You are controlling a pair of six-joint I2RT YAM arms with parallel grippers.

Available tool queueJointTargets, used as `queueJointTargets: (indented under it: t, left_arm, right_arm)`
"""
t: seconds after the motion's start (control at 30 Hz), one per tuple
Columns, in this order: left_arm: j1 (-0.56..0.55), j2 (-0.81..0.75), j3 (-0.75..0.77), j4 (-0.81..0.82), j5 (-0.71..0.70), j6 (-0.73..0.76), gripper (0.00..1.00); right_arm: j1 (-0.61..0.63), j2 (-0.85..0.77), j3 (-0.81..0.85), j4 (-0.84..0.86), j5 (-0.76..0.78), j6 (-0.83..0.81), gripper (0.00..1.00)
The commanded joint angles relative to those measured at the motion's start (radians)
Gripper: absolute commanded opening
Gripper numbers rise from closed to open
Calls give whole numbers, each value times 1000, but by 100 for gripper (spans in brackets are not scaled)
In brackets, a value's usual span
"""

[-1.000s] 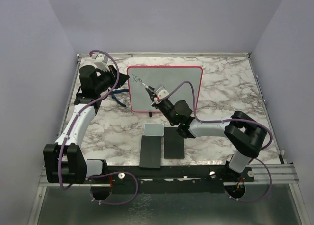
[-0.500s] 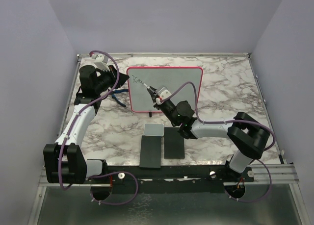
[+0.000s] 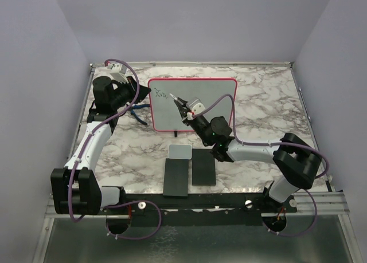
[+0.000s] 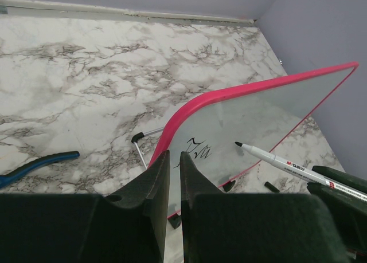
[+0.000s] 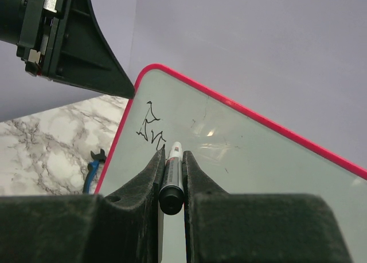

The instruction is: Write a sentence on the whiteboard

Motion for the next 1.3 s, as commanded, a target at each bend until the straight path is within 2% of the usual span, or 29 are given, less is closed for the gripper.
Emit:
queueJointTargets:
  t: [0.0, 0.6, 1.27]
  left_arm:
    - [0, -29, -13, 5, -4, 8, 13]
    - [-1, -29, -13, 6, -2, 7, 13]
    - [-1, -29, -13, 6, -4, 8, 13]
  right_arm:
    - [0, 22, 29, 2, -24, -7, 1]
    - [0, 79, 80, -28, 13, -18, 1]
    - [0, 74, 36, -9, 81, -22, 1]
